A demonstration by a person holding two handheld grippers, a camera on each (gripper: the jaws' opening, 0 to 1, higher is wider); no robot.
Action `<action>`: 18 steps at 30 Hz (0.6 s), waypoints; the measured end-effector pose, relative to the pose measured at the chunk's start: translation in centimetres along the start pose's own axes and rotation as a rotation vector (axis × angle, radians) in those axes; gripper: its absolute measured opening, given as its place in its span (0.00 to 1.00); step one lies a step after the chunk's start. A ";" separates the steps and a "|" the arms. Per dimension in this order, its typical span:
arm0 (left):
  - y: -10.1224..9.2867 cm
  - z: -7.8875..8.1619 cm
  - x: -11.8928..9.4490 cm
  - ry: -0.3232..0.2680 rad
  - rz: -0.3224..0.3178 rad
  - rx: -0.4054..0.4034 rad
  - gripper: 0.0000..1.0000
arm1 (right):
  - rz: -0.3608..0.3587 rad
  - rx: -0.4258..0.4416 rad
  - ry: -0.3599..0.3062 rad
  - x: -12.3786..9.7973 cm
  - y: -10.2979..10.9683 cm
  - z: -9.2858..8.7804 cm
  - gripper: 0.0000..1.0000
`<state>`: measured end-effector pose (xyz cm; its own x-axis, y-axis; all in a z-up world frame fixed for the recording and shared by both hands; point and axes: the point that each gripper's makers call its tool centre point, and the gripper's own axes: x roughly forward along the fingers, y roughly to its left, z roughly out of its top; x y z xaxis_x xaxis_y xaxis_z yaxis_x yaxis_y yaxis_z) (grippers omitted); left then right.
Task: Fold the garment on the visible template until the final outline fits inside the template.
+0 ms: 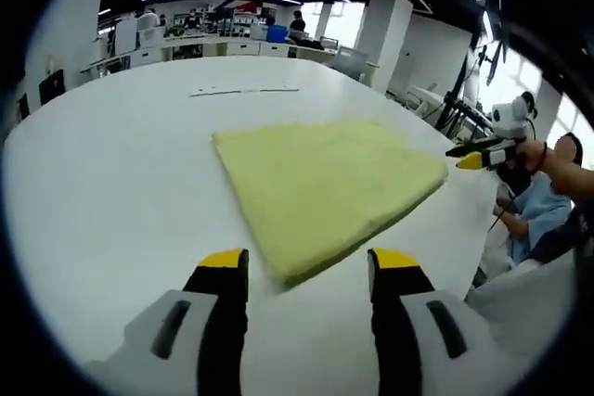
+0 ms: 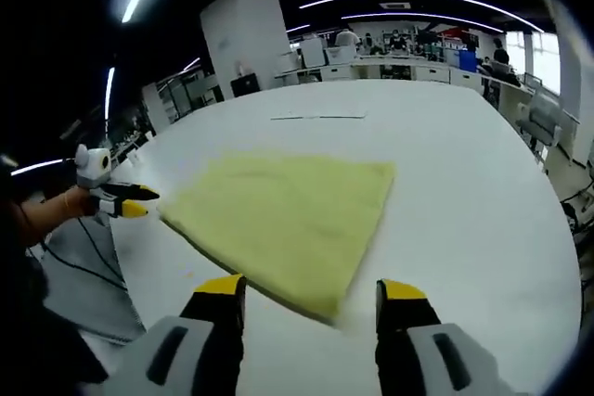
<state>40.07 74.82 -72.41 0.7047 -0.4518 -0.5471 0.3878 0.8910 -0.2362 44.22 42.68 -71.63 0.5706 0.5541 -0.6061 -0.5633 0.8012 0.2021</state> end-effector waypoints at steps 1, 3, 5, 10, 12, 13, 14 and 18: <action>-0.1 0.2 -0.2 -0.003 -0.003 -0.010 0.55 | -0.002 -0.003 -0.007 -0.1 0.1 0.3 0.67; -0.5 0.5 -0.5 -0.010 -0.006 -0.023 0.61 | -0.002 -0.005 -0.015 -0.4 0.3 0.8 0.72; -0.9 0.9 -0.8 -0.016 -0.009 -0.019 0.68 | -0.001 -0.007 -0.018 -0.8 0.6 1.3 0.76; -1.0 1.6 -1.8 -0.016 0.017 0.006 0.72 | -0.020 -0.016 -0.038 -1.8 1.0 2.5 0.92; -1.0 2.0 -2.2 -0.029 0.027 0.001 0.75 | -0.019 -0.015 -0.040 -2.1 1.2 2.8 0.95; -1.0 2.2 -2.4 -0.034 0.032 -0.001 0.77 | -0.015 -0.015 -0.041 -2.2 1.4 2.9 0.95; -0.9 2.3 -2.5 -0.039 0.039 -0.002 0.79 | -0.011 -0.018 -0.044 -2.3 1.6 3.0 0.96; -1.0 2.8 -3.2 -0.057 0.064 0.007 0.88 | 0.001 -0.022 -0.047 -2.6 2.5 3.3 0.99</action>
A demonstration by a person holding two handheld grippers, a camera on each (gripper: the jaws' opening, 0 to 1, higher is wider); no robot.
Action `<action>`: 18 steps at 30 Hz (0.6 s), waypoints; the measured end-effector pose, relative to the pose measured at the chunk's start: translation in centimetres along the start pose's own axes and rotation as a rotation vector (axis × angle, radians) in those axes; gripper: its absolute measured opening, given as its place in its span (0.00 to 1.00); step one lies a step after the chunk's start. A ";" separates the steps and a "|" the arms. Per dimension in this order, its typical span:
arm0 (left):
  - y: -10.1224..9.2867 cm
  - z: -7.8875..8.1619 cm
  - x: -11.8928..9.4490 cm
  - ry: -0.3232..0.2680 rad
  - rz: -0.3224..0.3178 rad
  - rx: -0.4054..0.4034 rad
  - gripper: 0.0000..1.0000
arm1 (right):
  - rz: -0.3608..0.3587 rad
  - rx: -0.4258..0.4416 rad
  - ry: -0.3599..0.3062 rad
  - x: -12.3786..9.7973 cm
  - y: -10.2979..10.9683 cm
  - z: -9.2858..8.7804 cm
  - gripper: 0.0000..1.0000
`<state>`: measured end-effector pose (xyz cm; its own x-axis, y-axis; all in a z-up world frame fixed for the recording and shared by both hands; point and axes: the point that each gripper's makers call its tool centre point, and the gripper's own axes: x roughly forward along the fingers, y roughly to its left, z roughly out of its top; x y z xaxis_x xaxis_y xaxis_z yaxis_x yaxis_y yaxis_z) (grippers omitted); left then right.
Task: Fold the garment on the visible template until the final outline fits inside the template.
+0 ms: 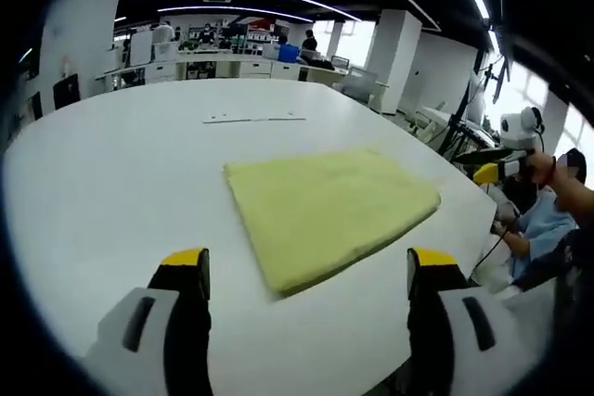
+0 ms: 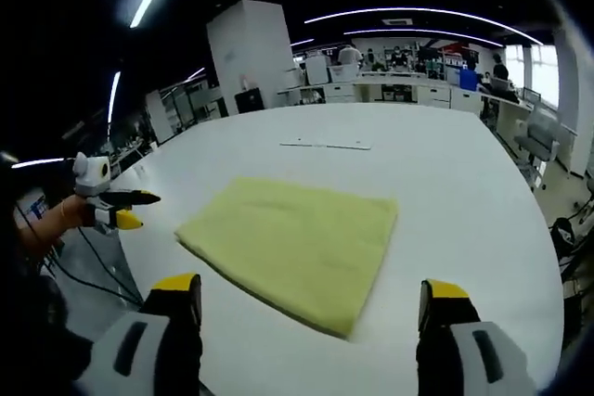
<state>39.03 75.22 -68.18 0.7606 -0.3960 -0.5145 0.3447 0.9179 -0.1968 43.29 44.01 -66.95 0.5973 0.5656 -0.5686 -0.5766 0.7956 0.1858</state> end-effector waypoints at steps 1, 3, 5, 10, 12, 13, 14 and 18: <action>-0.1 0.1 -0.3 -0.007 0.009 0.001 0.89 | 0.005 -0.001 0.003 -0.1 0.2 0.0 0.99; -0.2 0.2 -0.7 -0.016 0.021 -0.005 0.90 | 0.011 -0.004 0.004 -0.2 0.5 0.0 0.99; -0.1 0.2 -1.1 -0.019 0.042 -0.019 0.91 | 0.012 -0.006 0.008 -0.3 0.8 0.0 0.99; -0.2 0.3 -1.8 -0.025 0.060 -0.030 0.96 | 0.013 -0.021 0.003 -0.7 1.4 -0.1 0.99; -0.1 0.3 -1.9 -0.031 0.071 -0.041 0.99 | 0.010 -0.026 0.002 -0.7 1.5 -0.1 0.99; 0.0 0.3 -2.0 -0.030 0.073 -0.044 0.99 | 0.009 -0.026 0.003 -0.7 1.5 -0.1 0.99; 0.0 0.3 -2.0 -0.030 0.074 -0.048 0.99 | 0.008 -0.028 0.005 -0.6 1.6 -0.2 0.99; 0.0 0.0 -2.1 -0.020 0.082 -0.047 0.99 | 0.005 -0.034 0.015 -0.5 1.9 -0.3 0.99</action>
<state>37.42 76.05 -67.10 0.7964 -0.3192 -0.5137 0.2547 0.9474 -0.1939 41.72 45.13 -66.58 0.5861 0.5662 -0.5796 -0.5986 0.7847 0.1613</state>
